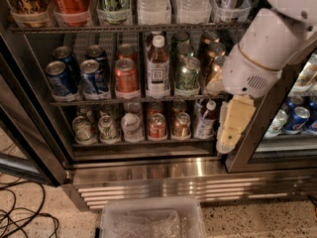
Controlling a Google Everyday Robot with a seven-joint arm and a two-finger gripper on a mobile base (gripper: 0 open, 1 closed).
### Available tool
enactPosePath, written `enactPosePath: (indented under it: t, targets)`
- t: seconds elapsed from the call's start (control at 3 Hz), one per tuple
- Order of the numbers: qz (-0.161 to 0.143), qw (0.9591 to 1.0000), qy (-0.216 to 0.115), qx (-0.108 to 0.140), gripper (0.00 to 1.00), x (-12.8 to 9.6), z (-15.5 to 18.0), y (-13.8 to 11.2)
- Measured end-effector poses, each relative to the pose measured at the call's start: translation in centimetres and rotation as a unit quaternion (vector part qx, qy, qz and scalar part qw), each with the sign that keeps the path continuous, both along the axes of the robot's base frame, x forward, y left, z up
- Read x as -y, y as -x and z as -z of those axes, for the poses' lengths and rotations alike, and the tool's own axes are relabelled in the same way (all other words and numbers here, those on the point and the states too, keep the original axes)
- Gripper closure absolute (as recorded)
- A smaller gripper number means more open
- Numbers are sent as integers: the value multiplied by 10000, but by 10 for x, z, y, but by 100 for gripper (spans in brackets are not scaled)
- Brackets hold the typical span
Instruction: Pick coke can from top shelf of fridge
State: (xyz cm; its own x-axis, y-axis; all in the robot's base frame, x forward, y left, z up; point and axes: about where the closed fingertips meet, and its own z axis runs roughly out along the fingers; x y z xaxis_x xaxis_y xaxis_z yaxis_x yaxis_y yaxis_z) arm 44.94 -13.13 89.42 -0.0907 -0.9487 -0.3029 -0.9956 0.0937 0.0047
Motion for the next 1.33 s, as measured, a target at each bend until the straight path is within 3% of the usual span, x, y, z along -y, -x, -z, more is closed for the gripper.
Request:
enactPosePath:
  t: [0.67, 1.33]
  targets:
    - [-255, 9990, -215, -294, 0, -21, 18, -2]
    - [-298, 9986, -252, -344, 0, -25, 21, -2]
